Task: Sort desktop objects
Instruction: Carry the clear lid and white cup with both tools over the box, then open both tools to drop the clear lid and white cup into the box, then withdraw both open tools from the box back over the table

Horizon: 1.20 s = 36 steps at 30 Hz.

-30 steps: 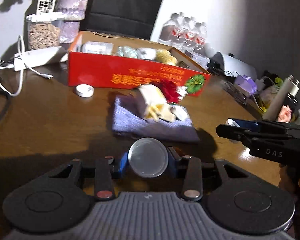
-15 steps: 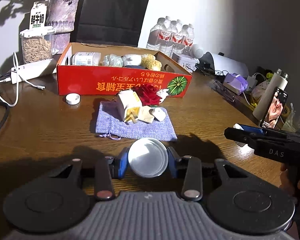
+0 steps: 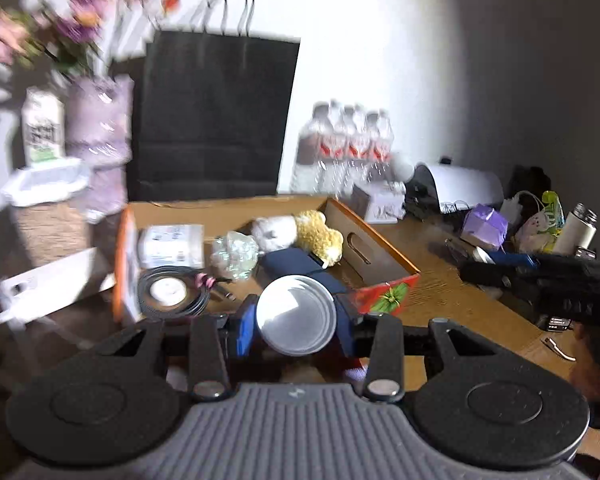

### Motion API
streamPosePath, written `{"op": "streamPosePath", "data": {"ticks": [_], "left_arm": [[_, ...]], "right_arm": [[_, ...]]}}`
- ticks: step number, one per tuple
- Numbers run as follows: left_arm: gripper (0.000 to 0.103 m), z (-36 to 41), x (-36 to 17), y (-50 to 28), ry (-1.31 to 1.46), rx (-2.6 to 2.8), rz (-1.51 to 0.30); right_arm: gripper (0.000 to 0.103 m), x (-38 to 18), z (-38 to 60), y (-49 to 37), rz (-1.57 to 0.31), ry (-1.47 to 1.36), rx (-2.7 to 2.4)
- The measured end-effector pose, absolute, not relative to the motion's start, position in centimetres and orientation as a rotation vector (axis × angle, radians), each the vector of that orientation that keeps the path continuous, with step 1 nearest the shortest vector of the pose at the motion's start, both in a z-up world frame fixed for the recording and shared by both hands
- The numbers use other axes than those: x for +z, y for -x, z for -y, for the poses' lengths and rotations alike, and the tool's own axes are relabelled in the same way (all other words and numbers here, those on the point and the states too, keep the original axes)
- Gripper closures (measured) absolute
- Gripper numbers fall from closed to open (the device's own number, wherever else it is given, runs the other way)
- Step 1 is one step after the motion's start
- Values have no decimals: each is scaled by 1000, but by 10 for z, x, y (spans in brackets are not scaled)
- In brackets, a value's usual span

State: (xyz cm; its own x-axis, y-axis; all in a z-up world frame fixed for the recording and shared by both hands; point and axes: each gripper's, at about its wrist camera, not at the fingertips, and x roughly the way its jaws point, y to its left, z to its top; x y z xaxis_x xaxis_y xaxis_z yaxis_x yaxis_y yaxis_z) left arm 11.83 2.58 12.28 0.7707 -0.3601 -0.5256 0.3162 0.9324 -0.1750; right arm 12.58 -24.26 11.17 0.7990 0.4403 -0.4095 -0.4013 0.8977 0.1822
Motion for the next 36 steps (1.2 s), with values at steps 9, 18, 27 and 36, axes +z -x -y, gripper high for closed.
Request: {"op": "streamPosePath", "data": {"ticks": [9, 18, 27, 36], "left_arm": [[62, -30, 65, -273, 94, -314, -867], [49, -21, 44, -286, 62, -308, -889], [22, -26, 94, -254, 64, -293, -782], [3, -20, 115, -152, 68, -236, -664]], "right_arm": [[63, 69, 198, -264, -709, 20, 271], [44, 55, 184, -277, -700, 47, 250], [23, 103, 190, -239, -585, 37, 294], [21, 96, 218, -148, -545, 22, 329]]}}
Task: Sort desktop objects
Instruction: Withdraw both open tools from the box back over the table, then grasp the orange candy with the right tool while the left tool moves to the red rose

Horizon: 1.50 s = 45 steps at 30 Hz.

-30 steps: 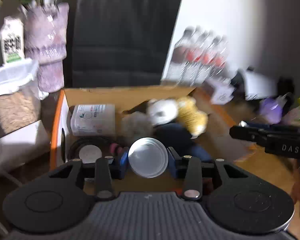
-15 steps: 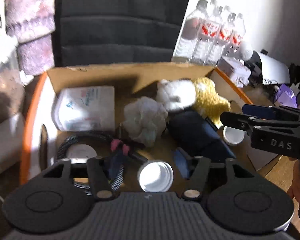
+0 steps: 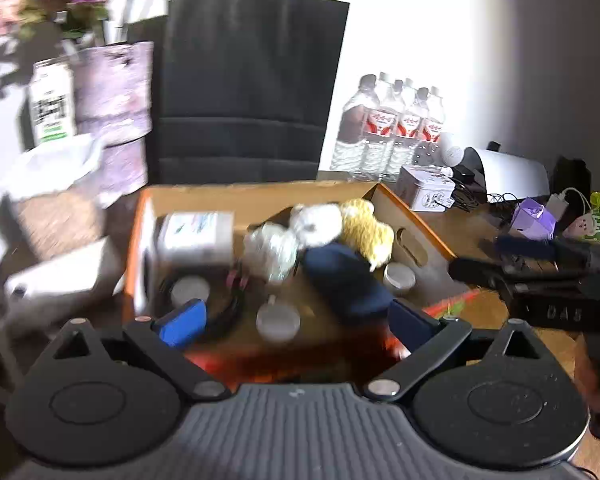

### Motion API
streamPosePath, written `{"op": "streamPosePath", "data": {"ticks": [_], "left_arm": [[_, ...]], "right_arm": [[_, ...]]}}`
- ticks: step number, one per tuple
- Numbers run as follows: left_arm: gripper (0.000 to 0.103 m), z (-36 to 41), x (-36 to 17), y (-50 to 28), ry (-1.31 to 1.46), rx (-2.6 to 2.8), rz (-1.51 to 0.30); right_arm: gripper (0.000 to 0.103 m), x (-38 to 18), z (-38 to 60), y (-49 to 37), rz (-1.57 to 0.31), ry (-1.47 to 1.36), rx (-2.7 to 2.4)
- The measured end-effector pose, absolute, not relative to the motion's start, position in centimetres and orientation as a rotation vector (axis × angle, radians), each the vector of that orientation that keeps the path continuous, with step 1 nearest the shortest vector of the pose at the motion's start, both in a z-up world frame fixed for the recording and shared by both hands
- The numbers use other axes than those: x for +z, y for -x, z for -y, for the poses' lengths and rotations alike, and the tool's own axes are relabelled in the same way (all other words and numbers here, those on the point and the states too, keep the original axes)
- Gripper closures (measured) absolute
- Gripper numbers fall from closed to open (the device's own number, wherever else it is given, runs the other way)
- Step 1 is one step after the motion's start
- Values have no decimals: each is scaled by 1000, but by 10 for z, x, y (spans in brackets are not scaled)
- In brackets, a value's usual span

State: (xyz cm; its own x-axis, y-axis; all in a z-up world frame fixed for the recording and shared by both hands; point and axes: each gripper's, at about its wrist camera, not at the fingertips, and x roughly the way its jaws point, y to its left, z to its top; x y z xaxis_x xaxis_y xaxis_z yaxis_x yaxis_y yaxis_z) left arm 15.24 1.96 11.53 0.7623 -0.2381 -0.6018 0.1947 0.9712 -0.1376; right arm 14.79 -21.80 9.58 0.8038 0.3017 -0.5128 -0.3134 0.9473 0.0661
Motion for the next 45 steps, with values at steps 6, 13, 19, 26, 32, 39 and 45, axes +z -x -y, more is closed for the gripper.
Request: {"op": "streamPosePath", "data": {"ticks": [6, 13, 19, 26, 32, 39, 45], "left_arm": [[0, -28, 95, -79, 154, -147, -629], [0, -24, 71, -11, 126, -15, -573], [0, -11, 37, 34, 103, -48, -614], [0, -2, 23, 45, 50, -61, -594], [0, 2, 19, 42, 40, -78, -608], [0, 4, 17, 37, 38, -82, -631], [0, 8, 21, 28, 38, -107, -619]], "right_arm": [[21, 56, 234, -87, -600, 0, 332], [21, 38, 245, -27, -618, -37, 387], [20, 27, 241, 9, -616, -33, 457], [20, 14, 225, 31, -628, -3, 505], [19, 11, 228, 32, -633, -23, 494], [19, 10, 233, 25, -652, -64, 513], [19, 14, 238, 18, -637, -68, 508]]}}
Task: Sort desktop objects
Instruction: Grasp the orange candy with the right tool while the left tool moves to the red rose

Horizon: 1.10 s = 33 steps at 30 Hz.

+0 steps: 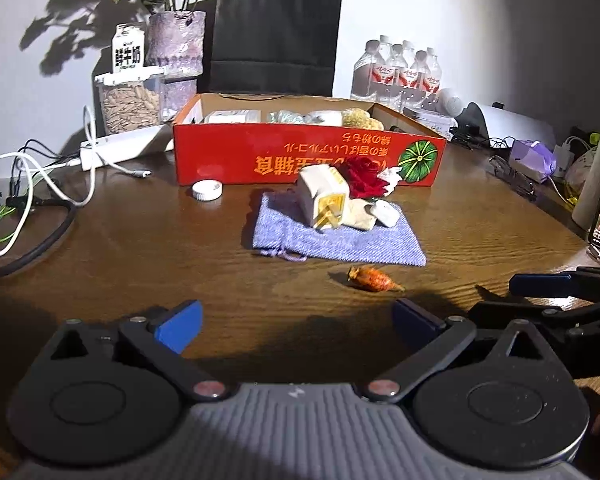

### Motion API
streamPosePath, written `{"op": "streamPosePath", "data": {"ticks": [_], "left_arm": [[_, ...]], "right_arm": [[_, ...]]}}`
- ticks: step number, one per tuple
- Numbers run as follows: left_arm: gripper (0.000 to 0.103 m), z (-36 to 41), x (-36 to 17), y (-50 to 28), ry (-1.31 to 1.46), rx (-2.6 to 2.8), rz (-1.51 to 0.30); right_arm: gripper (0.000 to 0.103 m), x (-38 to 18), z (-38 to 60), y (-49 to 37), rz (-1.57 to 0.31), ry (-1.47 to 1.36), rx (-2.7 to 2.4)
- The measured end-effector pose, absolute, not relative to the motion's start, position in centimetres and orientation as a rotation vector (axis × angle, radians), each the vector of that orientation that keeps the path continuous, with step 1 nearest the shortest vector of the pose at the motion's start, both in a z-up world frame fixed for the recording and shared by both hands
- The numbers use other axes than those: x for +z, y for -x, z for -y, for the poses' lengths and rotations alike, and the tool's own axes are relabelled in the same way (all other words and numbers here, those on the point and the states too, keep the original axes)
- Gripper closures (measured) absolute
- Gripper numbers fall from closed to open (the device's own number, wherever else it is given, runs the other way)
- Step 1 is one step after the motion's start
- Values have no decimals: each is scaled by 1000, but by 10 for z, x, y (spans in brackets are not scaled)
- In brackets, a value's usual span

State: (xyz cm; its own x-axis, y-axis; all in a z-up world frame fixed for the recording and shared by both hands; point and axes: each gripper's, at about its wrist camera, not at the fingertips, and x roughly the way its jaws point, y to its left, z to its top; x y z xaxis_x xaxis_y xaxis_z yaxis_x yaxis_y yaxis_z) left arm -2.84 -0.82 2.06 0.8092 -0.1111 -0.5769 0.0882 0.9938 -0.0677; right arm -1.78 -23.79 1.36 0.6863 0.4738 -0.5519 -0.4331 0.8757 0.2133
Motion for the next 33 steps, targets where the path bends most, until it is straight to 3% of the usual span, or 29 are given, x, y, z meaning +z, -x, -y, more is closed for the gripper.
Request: {"op": "streamPosePath", "data": {"ticks": [13, 20, 33], "left_arm": [[0, -15, 32, -3, 69, -48, -586], [0, -38, 31, -7, 109, 3, -587], [0, -54, 27, -2, 111, -4, -583]], "right_arm": [[20, 17, 224, -9, -646, -36, 577], [28, 16, 183, -15, -638, 70, 641], [57, 10, 155, -16, -658, 149, 678]]}}
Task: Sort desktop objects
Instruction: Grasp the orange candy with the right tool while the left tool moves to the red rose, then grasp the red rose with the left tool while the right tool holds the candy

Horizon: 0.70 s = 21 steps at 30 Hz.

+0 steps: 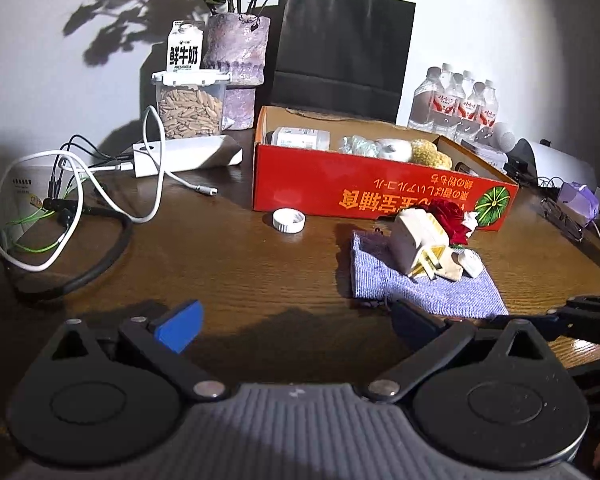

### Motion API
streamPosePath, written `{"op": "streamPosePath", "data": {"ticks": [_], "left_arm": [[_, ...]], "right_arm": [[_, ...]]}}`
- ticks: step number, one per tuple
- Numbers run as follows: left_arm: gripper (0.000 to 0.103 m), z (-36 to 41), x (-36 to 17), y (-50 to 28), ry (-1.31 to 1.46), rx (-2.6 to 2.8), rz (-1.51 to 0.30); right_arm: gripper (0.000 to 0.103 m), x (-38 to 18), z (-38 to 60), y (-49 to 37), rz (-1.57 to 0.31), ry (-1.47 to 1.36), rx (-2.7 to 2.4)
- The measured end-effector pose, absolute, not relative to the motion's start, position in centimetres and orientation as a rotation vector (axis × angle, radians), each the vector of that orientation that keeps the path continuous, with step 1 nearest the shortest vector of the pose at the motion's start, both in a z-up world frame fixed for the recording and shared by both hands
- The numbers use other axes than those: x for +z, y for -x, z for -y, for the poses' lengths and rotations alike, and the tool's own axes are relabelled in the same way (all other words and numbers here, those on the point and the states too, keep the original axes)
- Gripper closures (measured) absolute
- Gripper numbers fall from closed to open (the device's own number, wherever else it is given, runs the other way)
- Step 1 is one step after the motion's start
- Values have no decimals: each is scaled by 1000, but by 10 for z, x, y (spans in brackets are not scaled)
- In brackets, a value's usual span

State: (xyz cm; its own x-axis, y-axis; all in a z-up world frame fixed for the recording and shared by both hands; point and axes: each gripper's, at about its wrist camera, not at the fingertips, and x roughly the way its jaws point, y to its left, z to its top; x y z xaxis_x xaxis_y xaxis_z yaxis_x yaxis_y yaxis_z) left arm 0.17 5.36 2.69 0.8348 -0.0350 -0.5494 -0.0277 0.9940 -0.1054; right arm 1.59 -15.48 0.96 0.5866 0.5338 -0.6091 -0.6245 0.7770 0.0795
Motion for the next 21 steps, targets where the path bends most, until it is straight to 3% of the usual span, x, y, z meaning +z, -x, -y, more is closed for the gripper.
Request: {"op": "streamPosePath", "data": {"ticks": [6, 21], "left_arm": [[2, -48, 30, -12, 111, -13, -588], [2, 28, 37, -70, -10, -110, -573]], "right_arm": [[90, 7, 151, -29, -663, 185, 621], [90, 29, 237, -67, -599, 77, 443]]}}
